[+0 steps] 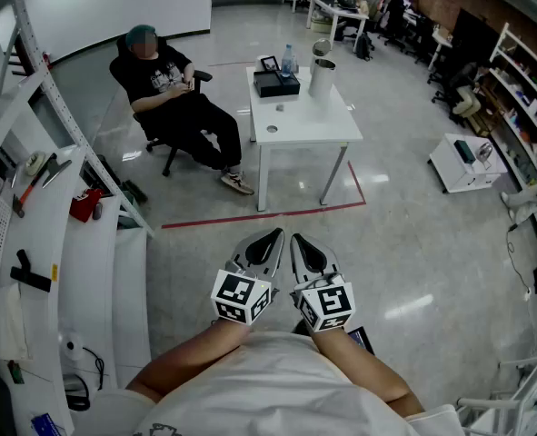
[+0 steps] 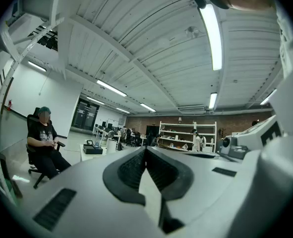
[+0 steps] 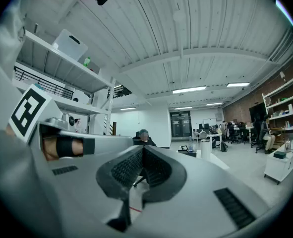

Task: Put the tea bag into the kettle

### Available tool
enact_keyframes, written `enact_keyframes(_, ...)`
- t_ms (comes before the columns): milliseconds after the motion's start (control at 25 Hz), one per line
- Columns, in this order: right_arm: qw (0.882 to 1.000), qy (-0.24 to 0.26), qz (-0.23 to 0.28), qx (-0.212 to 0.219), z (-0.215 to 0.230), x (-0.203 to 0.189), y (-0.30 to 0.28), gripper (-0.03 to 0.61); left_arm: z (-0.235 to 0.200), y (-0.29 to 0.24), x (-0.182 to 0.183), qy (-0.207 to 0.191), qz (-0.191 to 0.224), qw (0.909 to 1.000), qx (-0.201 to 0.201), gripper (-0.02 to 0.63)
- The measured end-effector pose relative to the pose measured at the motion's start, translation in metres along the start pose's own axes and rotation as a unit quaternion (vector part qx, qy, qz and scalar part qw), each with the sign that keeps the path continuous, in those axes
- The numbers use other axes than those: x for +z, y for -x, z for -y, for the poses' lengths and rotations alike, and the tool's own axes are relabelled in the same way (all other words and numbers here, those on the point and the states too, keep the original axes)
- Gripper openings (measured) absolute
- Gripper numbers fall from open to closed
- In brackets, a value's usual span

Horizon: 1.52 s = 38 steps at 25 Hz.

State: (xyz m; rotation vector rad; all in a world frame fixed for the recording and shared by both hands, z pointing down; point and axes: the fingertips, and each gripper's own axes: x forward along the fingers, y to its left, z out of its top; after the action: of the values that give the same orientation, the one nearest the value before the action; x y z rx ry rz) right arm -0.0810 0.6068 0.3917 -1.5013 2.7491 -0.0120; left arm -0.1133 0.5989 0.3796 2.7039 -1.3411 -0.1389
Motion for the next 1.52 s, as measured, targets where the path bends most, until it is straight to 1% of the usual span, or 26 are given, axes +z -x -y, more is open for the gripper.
enact_keyframes(320, 1.0, -0.001, 0.002, 0.014, 0.036, -0.004, -0.005, 0.006, 0.007, -0.038, -0.011, 0.004, -0.007, 1.0, 0.003, 0.011)
enact_keyframes(480, 0.999, -0.013, 0.005, 0.033, 0.064, -0.006, -0.008, 0.006, 0.017, -0.07, -0.019, 0.015, -0.01, 0.9998, 0.0, 0.011)
enact_keyframes(680, 0.998, -0.009, 0.002, 0.055, 0.109, -0.003, -0.018, 0.006, 0.024, -0.116, -0.024, 0.02, -0.011, 0.9997, 0.008, 0.011)
enact_keyframes(840, 0.997, -0.003, -0.005, 0.079, 0.138, -0.004, -0.019, 0.006, 0.027, -0.147, -0.029, 0.033, -0.009, 0.999, 0.031, 0.011)
enact_keyframes(1040, 0.995, -0.004, -0.017, 0.096, 0.165, -0.014, -0.023, 0.006, 0.036, -0.172, -0.032, 0.02, -0.01, 0.9984, 0.053, 0.011)
enact_keyframes(1280, 0.994, -0.021, -0.028, 0.1, 0.191, -0.027, -0.035, 0.006, 0.031, -0.2, -0.042, 0.021, -0.022, 0.9978, 0.059, 0.011)
enact_keyframes(1440, 0.995, -0.018, -0.029, 0.09, 0.211, -0.031, -0.046, 0.006, 0.027, -0.225, -0.042, 0.014, -0.02, 0.9987, 0.045, 0.011)
enact_keyframes(1520, 0.996, -0.023, -0.031, 0.077, 0.227, -0.033, -0.054, 0.006, 0.024, -0.241, -0.045, 0.019, -0.023, 0.999, 0.035, 0.011)
